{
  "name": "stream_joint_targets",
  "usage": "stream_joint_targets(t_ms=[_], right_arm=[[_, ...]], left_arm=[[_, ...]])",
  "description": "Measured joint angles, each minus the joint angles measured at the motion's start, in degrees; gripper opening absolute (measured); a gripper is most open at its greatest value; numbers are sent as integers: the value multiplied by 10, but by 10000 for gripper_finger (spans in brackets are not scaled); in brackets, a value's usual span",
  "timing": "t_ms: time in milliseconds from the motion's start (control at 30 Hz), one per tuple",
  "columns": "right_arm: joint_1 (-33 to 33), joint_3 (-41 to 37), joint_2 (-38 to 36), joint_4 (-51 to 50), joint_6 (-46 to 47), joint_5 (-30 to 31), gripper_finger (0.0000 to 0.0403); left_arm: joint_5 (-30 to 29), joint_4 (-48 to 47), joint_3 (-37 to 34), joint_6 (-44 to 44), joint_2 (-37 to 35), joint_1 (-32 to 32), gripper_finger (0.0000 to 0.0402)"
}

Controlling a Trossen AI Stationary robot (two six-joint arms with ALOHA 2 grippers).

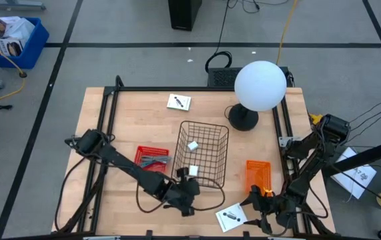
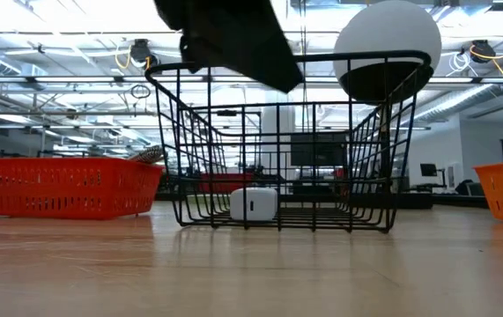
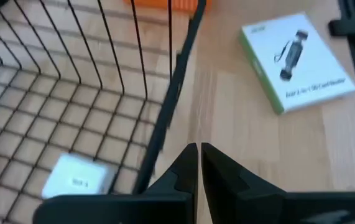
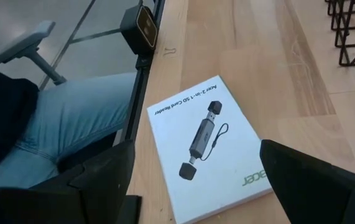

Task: Pick and place items into bin
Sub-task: Adjust the black wire basket, then put the bottom card reader box into the orange basket

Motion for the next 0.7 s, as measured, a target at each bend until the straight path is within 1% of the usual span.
stream_joint_targets(t_ms=[133,200,267,367,467,533,567,600,633,700], right_arm=[[0,0,0,0,-2,1,338],[0,0,0,-1,3,0,338],[0,0,0,-3,10,0,338],[2,0,0,-6,21,-1,338],[6,0,0,-6,41,-5,338],[11,0,0,-9,61,-19,338],[15,0,0,-12,71,-24,338],[17,0,0,-18,84,-31,338],[20,0,0,-24,97,-35,337],[24,0,0,-35,121,-37,333]], left_arm=[[3,21,0,-1,0,18,26],[12,43,0,2,0,26,26],[7,67,0,14,0,30,26],[6,81,0,-3,0,35,26],[53,119,0,-4,0,25,26],[109,146,0,5,0,6,26],[139,147,1,2,-1,-3,26],[155,144,1,-9,-1,-13,26],[166,136,1,-20,-1,-21,26],[165,124,1,-32,2,-29,26]])
